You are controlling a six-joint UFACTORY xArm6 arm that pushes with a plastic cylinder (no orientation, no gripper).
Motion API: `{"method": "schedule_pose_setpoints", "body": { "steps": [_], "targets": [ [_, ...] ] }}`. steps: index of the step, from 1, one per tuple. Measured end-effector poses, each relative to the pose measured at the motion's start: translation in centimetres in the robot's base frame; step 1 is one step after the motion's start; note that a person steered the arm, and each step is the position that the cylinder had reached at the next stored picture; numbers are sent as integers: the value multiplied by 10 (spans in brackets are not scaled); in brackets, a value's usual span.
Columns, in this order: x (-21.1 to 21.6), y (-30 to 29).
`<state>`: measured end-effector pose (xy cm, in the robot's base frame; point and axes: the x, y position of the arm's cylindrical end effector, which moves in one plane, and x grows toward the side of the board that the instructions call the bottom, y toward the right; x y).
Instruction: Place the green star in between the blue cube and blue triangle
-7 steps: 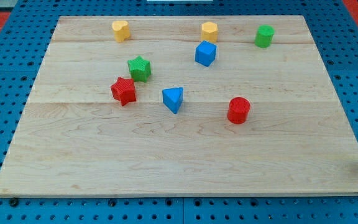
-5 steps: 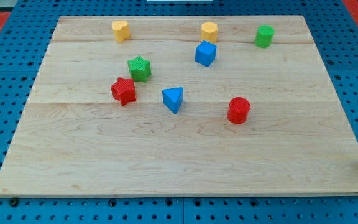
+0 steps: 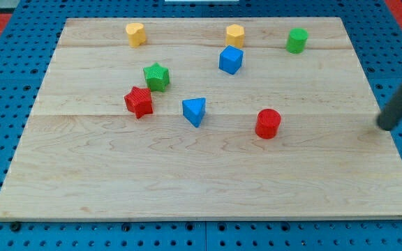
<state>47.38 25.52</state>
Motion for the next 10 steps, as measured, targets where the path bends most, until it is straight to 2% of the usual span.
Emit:
{"method": "schedule_pose_setpoints", "body": {
  "steps": [1,2,3,4,5,6,7,8,9,10],
  "targets": [
    [76,-28],
    [128,-123],
    [129,-271],
    [92,-383],
    [-16,-426],
    [-84,-450],
    [-116,-408],
    [-121,-357],
    [-107,-360],
    [-118,-319]
  ]
}}
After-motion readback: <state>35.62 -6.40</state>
